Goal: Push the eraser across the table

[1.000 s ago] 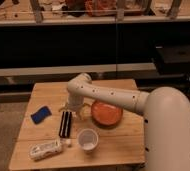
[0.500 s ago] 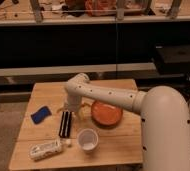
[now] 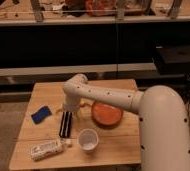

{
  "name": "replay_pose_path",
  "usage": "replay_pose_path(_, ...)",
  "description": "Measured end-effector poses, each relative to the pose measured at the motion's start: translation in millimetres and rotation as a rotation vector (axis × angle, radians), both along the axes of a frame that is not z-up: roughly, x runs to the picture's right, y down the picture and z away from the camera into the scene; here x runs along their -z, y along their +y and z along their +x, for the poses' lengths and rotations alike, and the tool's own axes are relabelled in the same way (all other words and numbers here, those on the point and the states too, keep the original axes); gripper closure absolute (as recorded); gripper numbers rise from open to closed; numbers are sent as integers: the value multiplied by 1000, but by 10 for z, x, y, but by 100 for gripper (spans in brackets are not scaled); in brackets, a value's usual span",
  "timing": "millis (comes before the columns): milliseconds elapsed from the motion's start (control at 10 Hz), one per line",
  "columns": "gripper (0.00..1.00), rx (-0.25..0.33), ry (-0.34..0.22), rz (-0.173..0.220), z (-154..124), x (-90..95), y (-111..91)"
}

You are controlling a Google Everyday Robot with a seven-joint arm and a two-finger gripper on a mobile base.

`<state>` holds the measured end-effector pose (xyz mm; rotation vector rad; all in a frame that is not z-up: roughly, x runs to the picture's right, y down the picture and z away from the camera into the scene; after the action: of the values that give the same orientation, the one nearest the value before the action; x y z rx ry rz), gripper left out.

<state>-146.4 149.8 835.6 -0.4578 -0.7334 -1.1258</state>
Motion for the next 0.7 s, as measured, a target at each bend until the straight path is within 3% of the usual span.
replay_pose_path(100,35,-1,-74,28,-1,14,-5)
replay_pose_path(300,55,10,-144,49,7,19,-5)
replay_pose_path(500,71,11,-154,48,-12,20,6)
replay_pose_path(700,95,66,-157,75,-37,25,35)
